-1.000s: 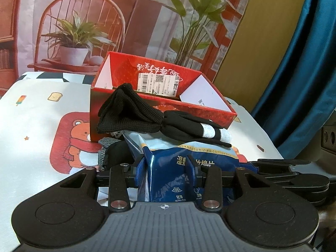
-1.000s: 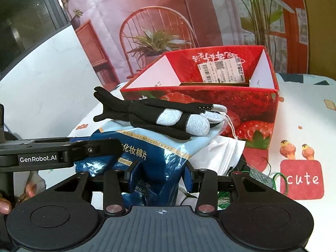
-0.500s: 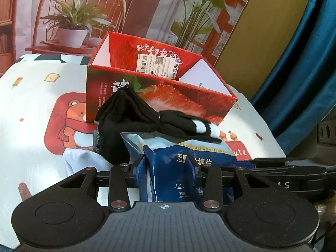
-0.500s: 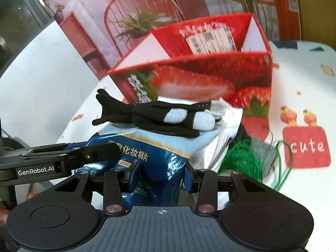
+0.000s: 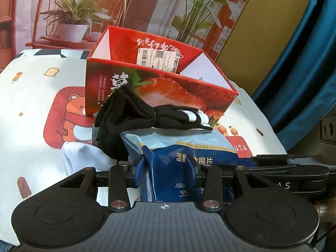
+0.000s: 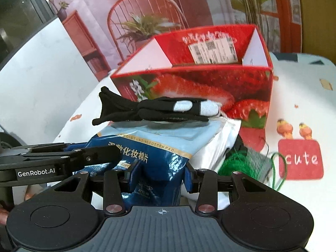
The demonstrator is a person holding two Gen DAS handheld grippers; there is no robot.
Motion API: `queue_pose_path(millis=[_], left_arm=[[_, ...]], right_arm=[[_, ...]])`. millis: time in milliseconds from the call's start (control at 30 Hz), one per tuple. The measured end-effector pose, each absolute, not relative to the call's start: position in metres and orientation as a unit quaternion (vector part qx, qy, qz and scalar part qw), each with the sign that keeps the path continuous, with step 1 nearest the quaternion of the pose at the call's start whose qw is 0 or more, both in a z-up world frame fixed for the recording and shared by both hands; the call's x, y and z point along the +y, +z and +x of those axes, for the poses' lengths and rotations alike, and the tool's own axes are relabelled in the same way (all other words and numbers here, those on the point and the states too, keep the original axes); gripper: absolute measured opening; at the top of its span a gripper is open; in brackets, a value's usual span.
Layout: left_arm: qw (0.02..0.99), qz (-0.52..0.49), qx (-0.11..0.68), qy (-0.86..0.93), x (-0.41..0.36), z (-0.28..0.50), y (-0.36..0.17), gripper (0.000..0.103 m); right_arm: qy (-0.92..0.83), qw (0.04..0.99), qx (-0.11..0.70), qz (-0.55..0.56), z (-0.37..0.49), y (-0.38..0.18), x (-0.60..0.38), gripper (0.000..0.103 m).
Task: Organize soft objects
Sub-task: 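Close the right gripper on the blue cotton pad bag, then lift the cotton pad bag with the right gripper over the box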
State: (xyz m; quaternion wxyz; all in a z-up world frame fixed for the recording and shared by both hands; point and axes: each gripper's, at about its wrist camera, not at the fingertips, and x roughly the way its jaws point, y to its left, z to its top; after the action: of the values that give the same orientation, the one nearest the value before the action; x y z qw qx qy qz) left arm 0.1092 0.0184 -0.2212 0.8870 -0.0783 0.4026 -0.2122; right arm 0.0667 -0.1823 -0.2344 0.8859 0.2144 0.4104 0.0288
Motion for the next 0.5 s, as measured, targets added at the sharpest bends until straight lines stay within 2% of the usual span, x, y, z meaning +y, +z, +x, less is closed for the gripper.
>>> queue_pose_path(millis=[267,500], left_arm=[[0.891,-0.081,0.394,-0.213,0.019,0.094,-0.212,0.042],[0.915,-0.077,0.332,-0.218,0.021,0.071,-0.179,0.043]], right_arm=[[0.028,0.89,0.402,0.213,0.054,-0.225,-0.177,0.039],[0.037,0.918,0.353,0.177,0.036,-0.186,-0.167,0.039]])
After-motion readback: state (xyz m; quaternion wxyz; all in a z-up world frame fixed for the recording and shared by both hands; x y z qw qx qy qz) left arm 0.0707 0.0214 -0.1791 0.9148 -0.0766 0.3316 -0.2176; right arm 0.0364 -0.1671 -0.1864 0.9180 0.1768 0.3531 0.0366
